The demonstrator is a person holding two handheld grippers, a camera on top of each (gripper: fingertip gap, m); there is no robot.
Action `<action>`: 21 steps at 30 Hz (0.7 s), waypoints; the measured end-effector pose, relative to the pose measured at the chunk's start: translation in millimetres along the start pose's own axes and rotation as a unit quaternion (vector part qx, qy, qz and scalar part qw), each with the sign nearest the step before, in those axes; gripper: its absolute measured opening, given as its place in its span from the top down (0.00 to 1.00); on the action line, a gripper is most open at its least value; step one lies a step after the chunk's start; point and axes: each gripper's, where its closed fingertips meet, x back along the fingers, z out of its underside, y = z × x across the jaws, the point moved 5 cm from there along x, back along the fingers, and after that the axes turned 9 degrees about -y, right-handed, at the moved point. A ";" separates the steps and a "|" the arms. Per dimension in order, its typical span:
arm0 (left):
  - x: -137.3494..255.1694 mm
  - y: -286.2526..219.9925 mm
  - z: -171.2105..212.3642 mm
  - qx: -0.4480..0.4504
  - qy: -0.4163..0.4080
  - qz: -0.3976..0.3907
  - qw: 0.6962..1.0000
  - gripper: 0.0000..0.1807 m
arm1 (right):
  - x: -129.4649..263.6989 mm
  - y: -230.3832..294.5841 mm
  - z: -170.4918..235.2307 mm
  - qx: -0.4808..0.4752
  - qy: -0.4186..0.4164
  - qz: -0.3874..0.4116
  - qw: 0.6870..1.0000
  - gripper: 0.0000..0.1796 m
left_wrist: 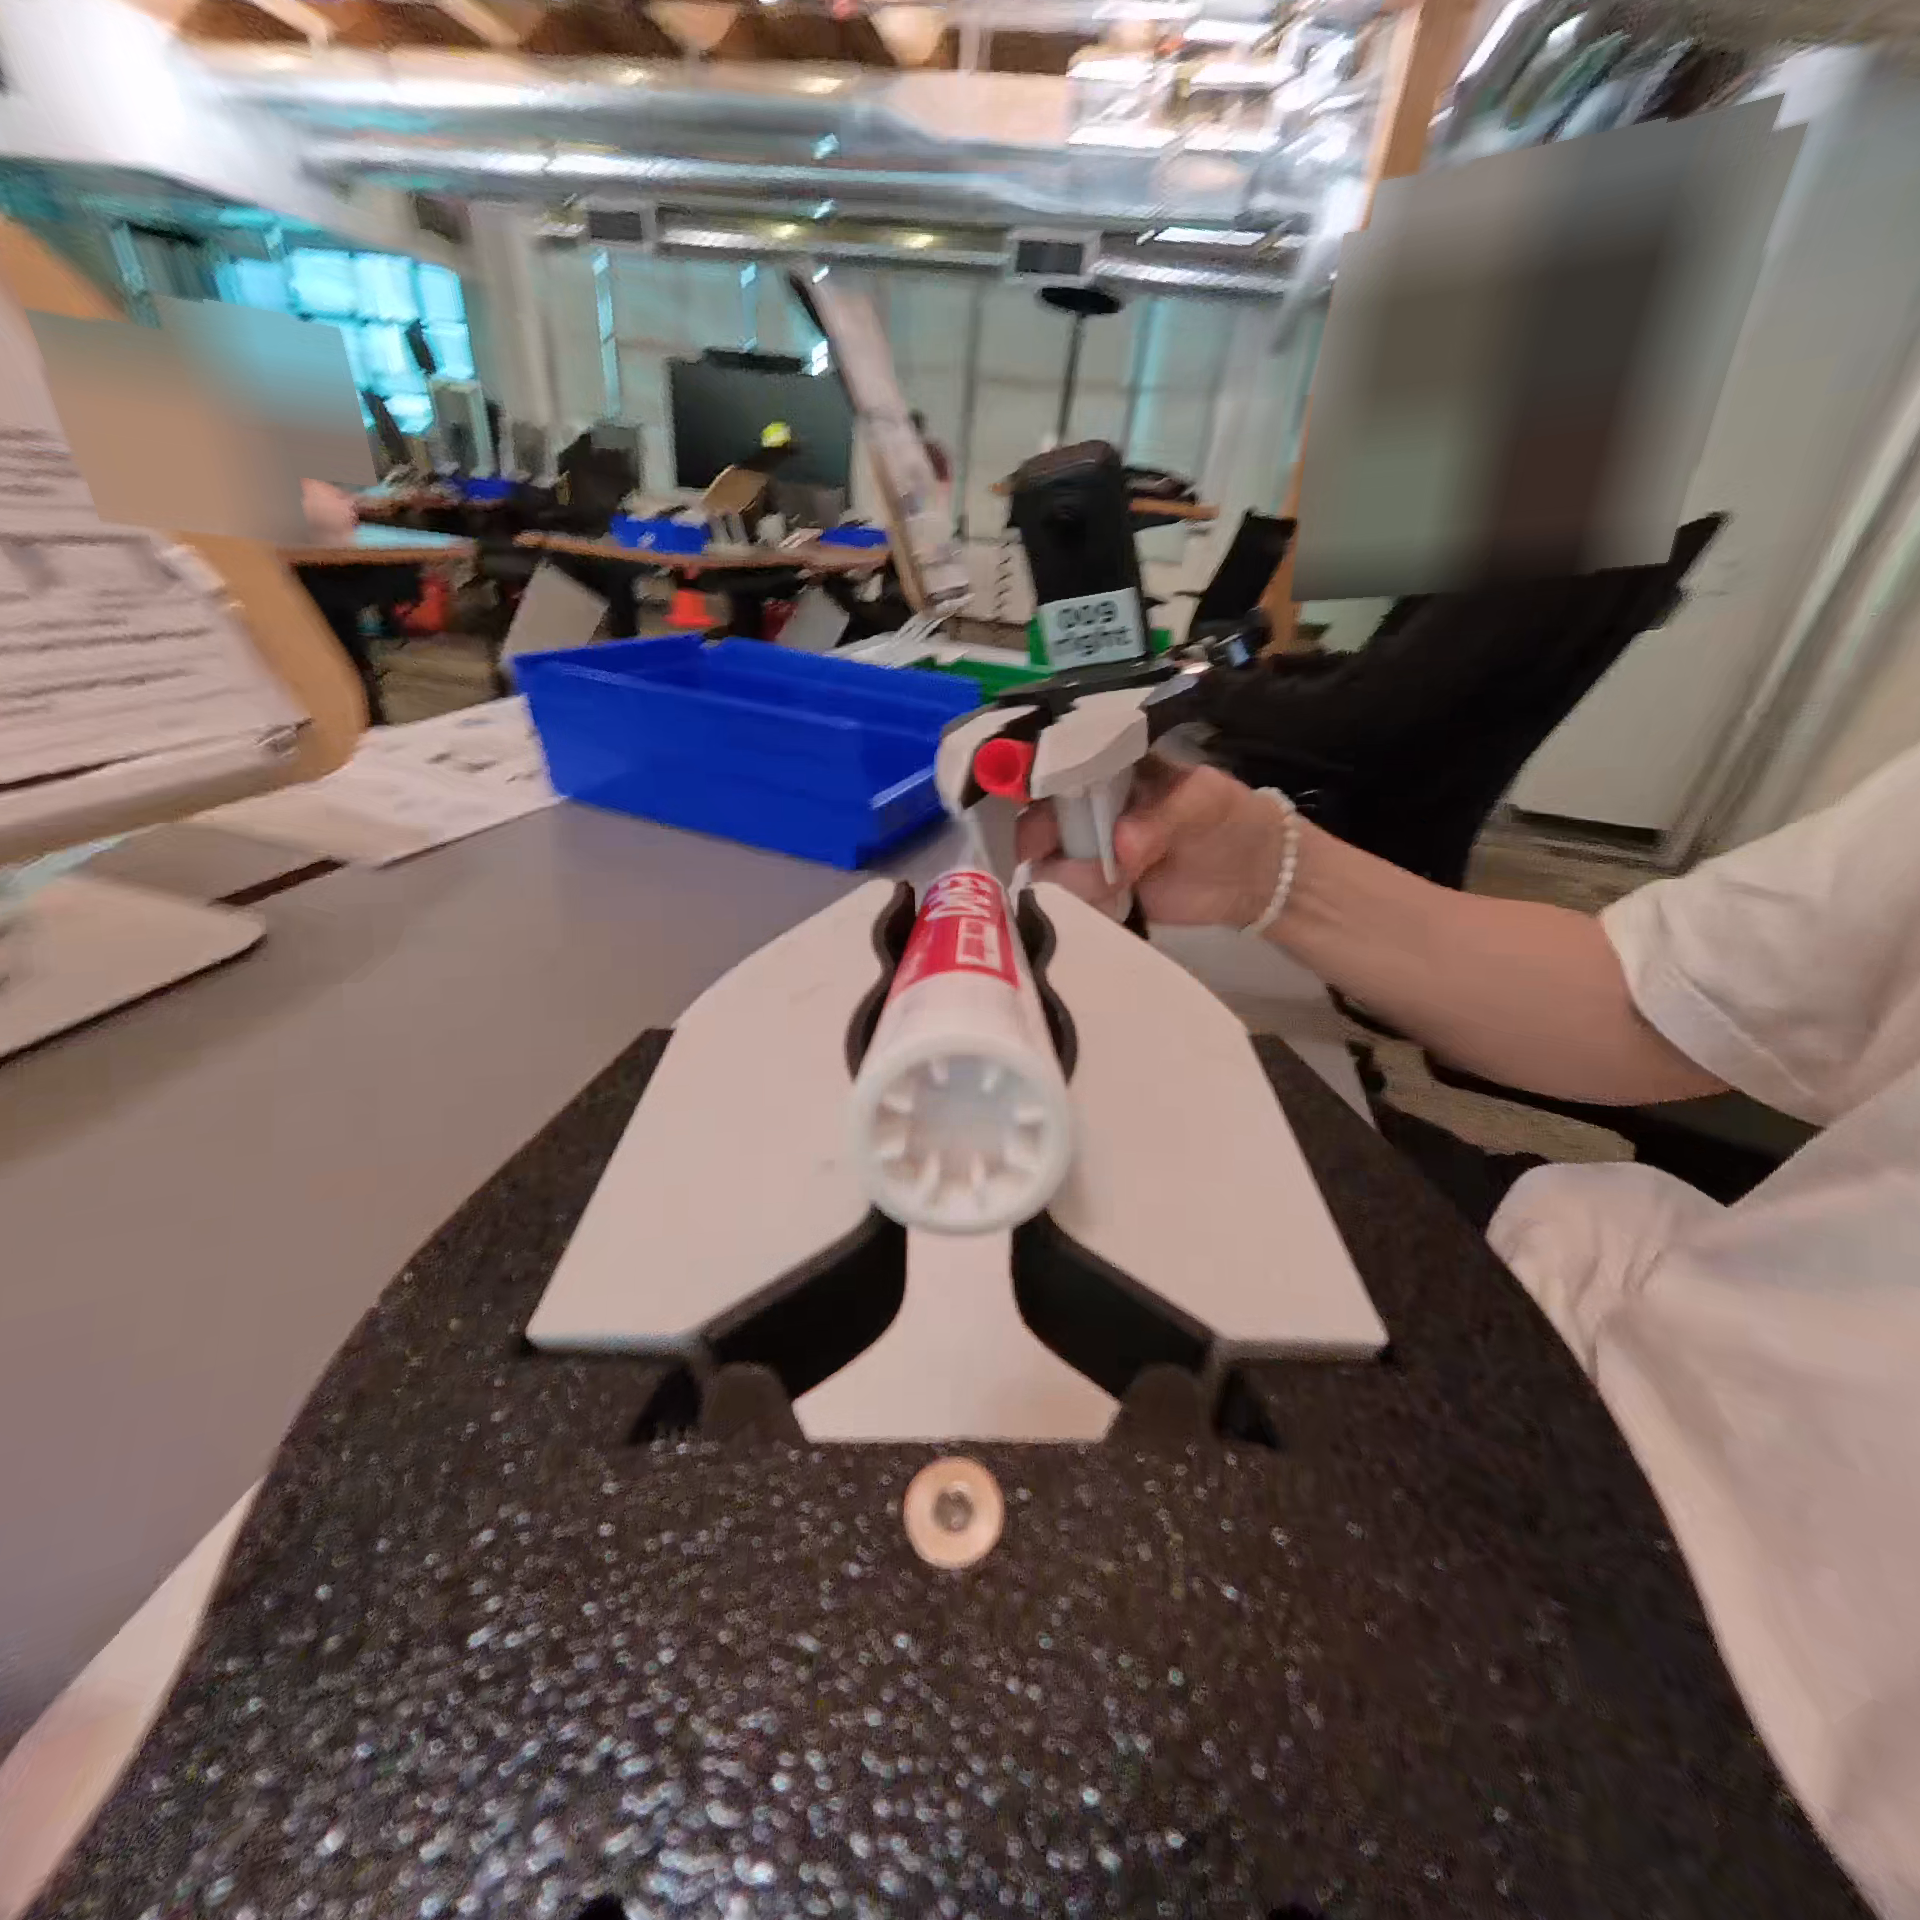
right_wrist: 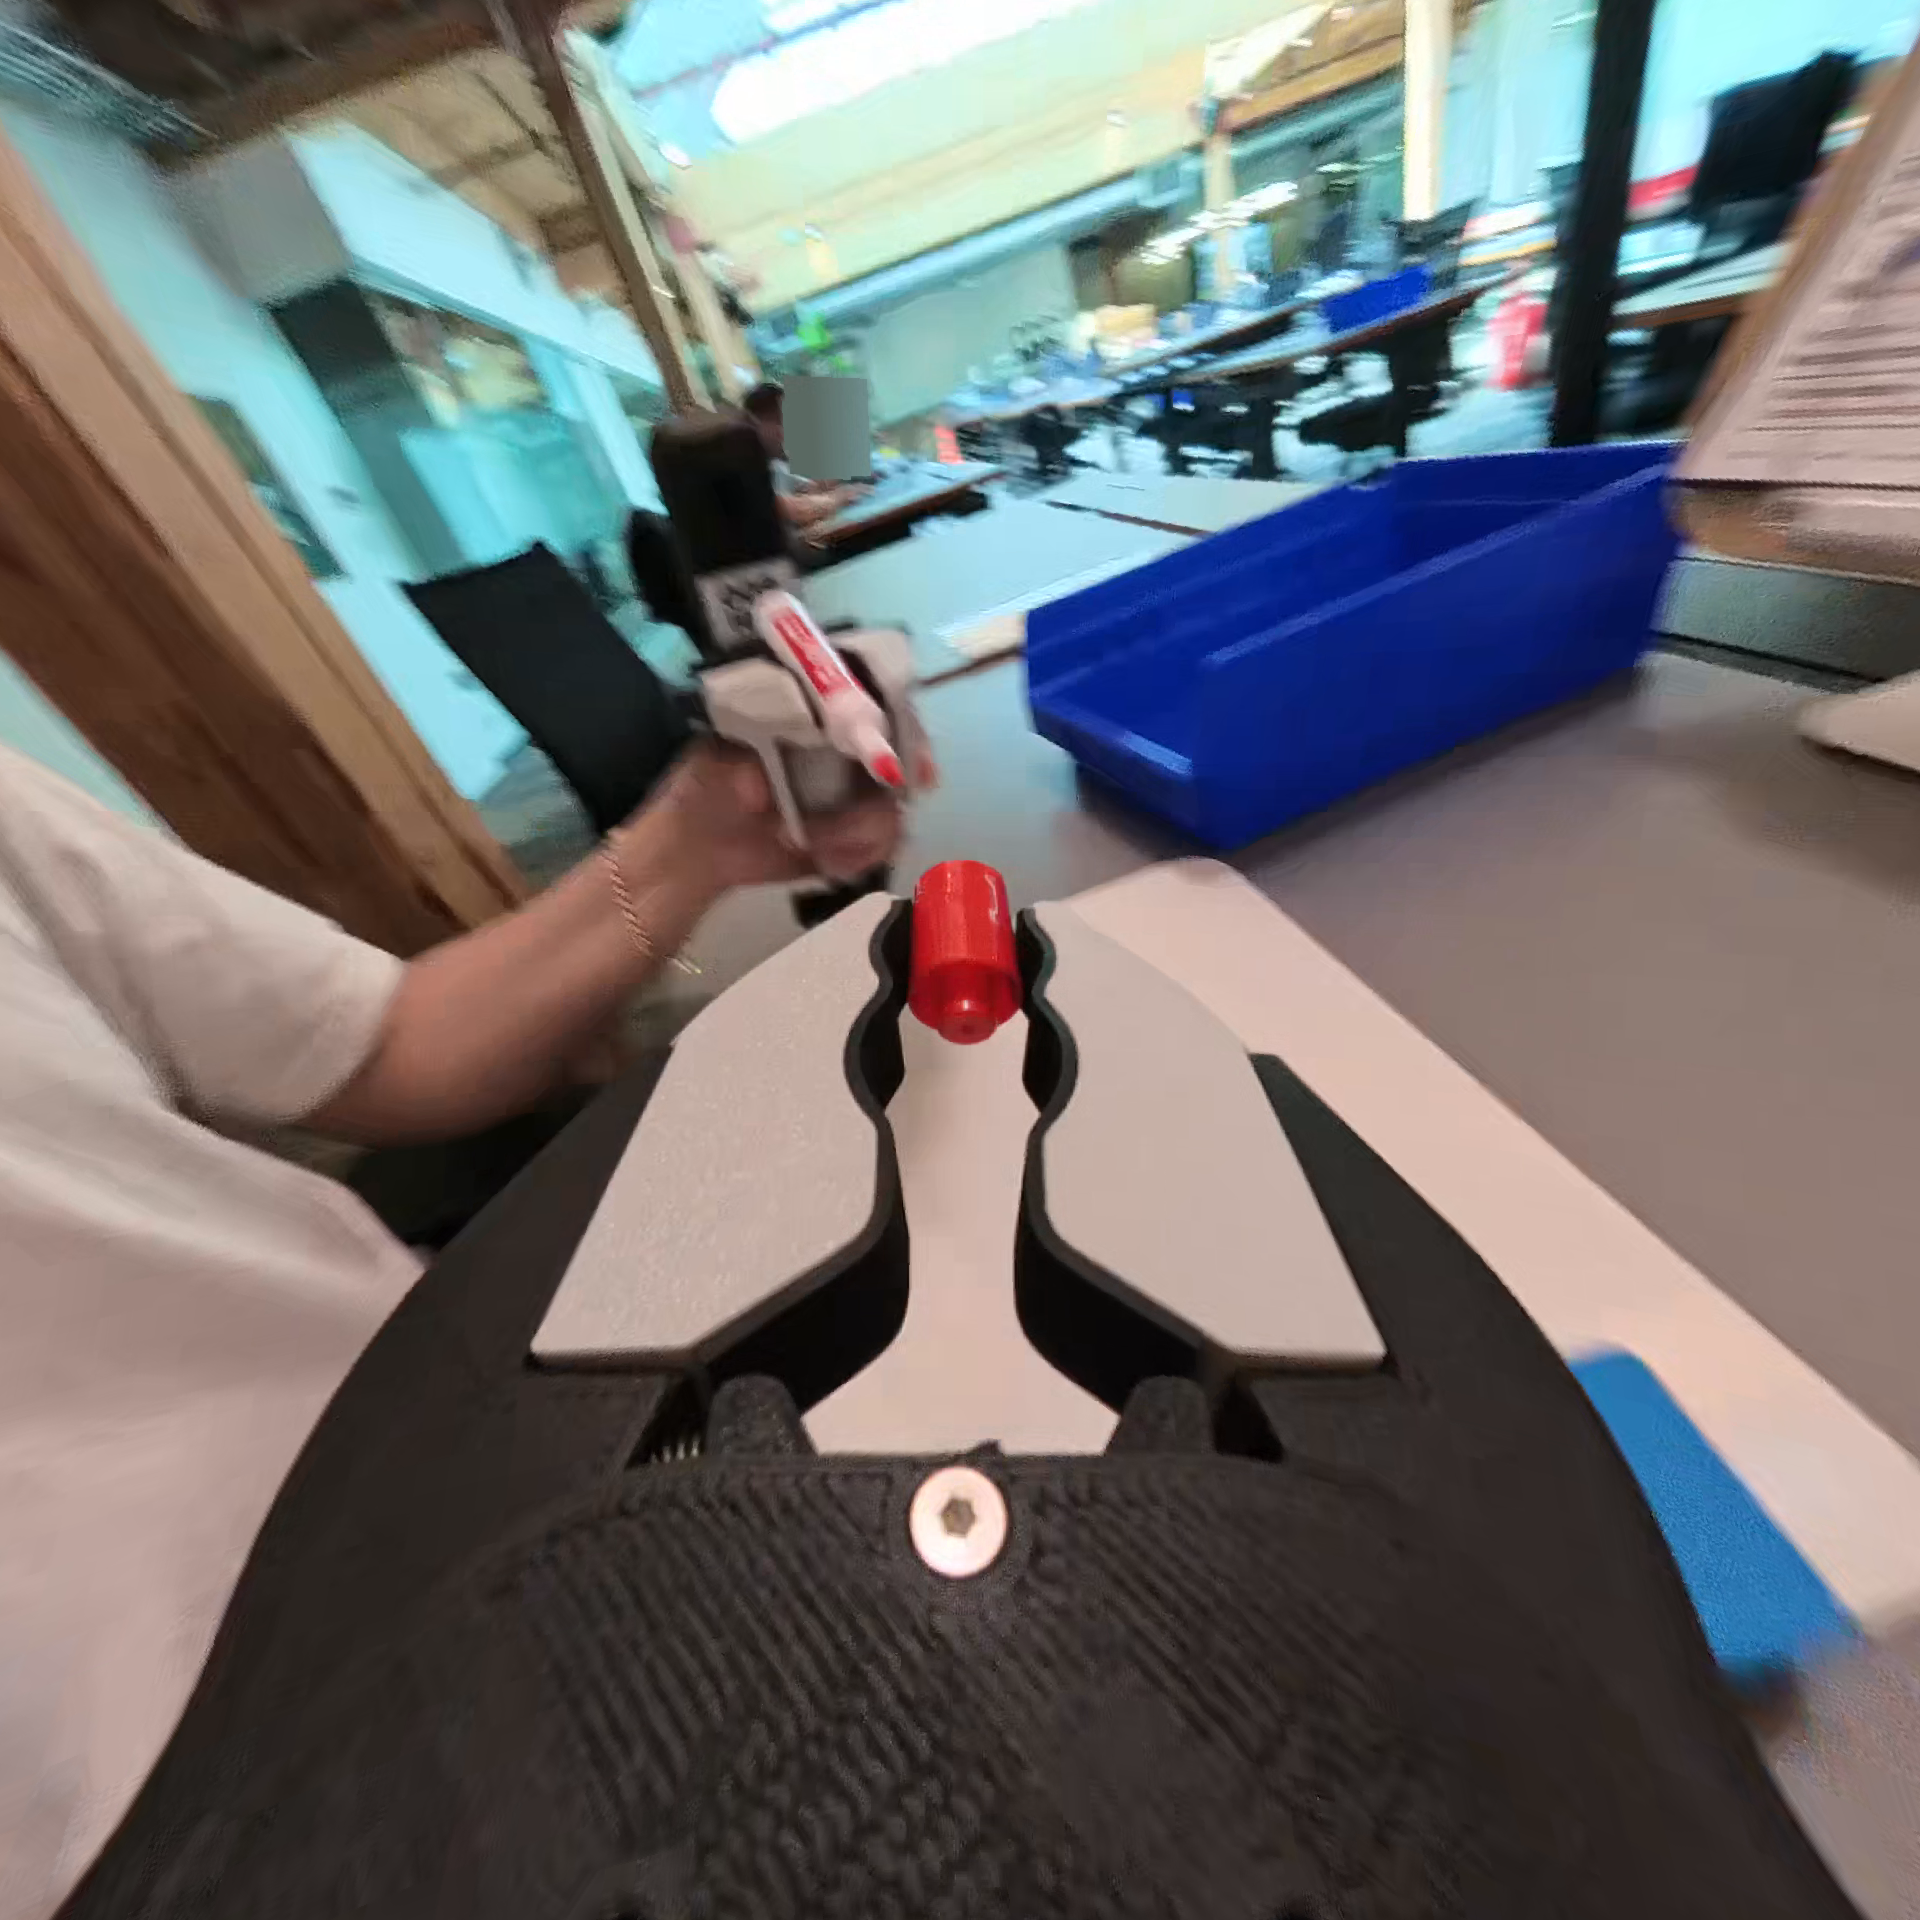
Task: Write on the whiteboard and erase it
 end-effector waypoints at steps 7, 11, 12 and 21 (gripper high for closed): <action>28.9 20.1 5.8 0.033 0.015 -0.057 0.998 0.89 | -3.0 3.7 40.4 0.174 0.165 0.130 0.962 0.89; 35.7 21.2 26.9 -0.063 0.079 -0.070 0.992 0.90 | -4.2 -2.3 73.0 0.160 0.231 0.150 0.948 0.89; 37.6 21.8 33.3 -0.076 0.109 -0.072 0.988 0.90 | -1.6 -5.0 80.5 0.143 0.251 0.155 0.945 0.89; 42.3 31.6 34.6 -0.060 0.127 -0.102 0.985 0.90 | 9.8 -14.9 102.3 0.110 0.303 0.171 0.931 0.89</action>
